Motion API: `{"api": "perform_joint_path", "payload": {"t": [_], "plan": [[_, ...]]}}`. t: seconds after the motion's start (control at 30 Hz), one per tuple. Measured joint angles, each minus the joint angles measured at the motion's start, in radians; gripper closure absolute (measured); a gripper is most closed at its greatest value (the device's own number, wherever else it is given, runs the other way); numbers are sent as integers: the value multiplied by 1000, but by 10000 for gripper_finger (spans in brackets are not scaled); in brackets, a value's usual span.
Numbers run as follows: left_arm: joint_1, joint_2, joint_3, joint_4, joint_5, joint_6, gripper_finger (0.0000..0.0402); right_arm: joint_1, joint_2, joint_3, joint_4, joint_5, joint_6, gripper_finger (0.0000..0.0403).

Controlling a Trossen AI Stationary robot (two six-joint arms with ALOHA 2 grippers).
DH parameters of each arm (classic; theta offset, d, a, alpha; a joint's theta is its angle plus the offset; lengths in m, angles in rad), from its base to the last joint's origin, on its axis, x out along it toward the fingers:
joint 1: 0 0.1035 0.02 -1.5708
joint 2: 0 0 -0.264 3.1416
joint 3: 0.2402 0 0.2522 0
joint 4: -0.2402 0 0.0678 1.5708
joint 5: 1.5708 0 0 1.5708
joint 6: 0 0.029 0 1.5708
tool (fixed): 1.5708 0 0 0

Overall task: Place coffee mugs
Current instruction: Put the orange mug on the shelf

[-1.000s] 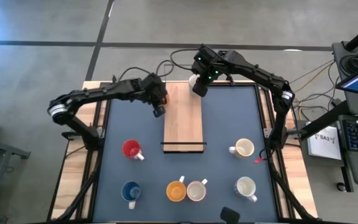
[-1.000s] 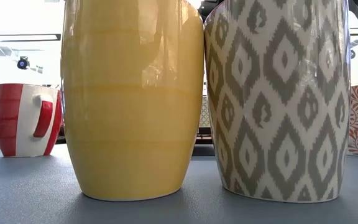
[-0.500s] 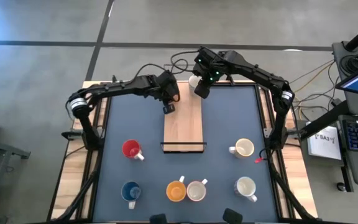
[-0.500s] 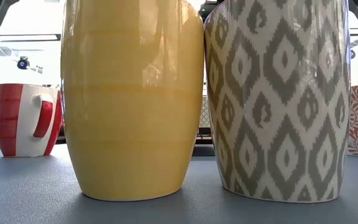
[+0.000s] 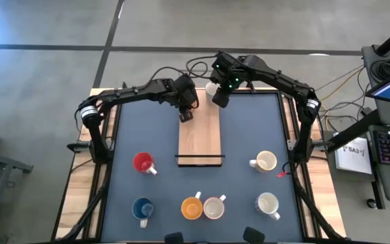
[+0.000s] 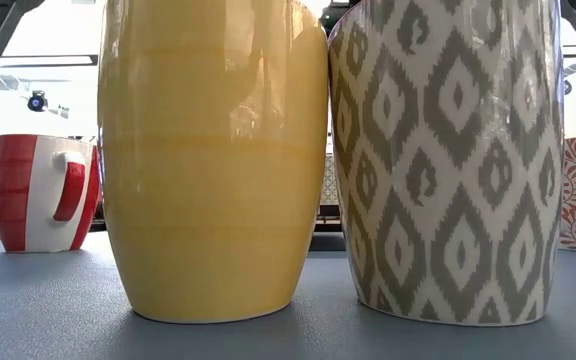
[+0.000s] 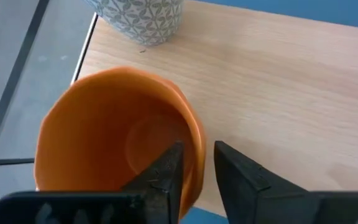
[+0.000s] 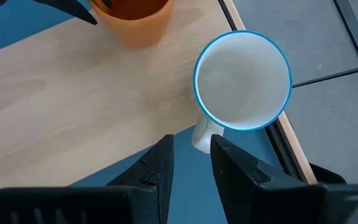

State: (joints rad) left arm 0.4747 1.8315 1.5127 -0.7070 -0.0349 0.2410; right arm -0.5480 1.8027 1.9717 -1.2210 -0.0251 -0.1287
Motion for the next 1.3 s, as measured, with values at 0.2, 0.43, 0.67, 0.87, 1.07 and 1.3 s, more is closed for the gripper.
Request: {"api": "perform_joint_path", "payload": {"t": [0.2, 0.43, 0.67, 0.87, 1.07, 1.3], "plan": [[0, -2, 18, 14, 0, -123, 314, 0, 0, -3, 0, 0, -2, 307], [1, -2, 16, 18, 0, -154, 315, 0, 0, -4, 1, 0, -1, 307], [1, 34, 13, 18, -1, -152, 325, 0, 0, -10, 2, 0, -1, 307], [1, 55, 12, 38, -8, -93, 363, 0, 0, -24, 2, 0, -2, 307], [1, 54, 12, 44, -3, 49, 380, 0, 0, -60, 4, 0, -20, 307], [2, 56, 11, 43, -4, 275, 389, 0, 0, -90, 7, 1, -30, 307]]}}
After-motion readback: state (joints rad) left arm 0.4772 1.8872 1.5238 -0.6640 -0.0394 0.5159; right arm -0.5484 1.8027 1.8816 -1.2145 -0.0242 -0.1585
